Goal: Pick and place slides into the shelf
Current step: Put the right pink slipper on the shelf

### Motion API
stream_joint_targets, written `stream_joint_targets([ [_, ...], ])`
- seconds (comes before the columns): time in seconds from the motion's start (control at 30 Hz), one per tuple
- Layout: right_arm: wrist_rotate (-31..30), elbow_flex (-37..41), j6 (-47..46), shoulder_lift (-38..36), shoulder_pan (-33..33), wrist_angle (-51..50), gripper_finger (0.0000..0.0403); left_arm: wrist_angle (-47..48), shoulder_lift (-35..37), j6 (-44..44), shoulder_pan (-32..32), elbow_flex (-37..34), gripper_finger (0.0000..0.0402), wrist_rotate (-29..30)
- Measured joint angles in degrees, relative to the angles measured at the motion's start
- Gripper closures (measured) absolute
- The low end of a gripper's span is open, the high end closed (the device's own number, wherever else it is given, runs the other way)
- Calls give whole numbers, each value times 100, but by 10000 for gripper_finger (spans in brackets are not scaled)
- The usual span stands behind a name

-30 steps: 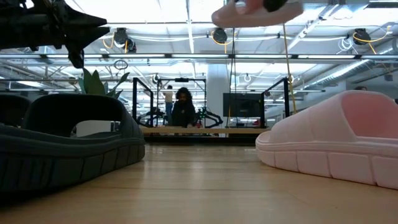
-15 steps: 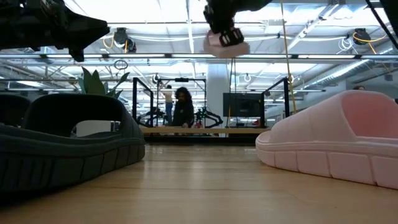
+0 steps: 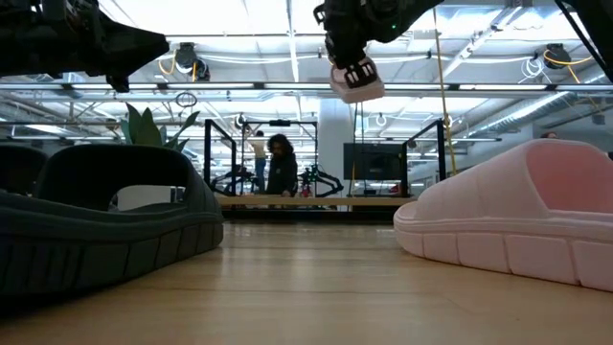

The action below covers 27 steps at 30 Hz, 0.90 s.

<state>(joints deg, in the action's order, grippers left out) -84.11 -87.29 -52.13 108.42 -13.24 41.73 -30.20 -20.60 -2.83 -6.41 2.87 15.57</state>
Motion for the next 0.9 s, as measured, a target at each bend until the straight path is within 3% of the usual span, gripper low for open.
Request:
stream_joint_targets([
  [0.17,422,0,-1050,0,-26,-1183,403,-2,0,-2,2,0,314,0],
  [0.5,1307,2,-4738,-281,-229,-5098,403,-4,0,173,2,0,314,0],
  [0.7,1860,0,-6401,-435,-314,-6713,403,-4,-2,181,2,2,314,95],
  [0.83,1896,3,-6994,-411,-363,-7365,403,-6,0,160,2,2,314,266],
  [0.9,2223,0,-7175,-431,-435,-7732,403,-4,0,162,2,2,314,278],
])
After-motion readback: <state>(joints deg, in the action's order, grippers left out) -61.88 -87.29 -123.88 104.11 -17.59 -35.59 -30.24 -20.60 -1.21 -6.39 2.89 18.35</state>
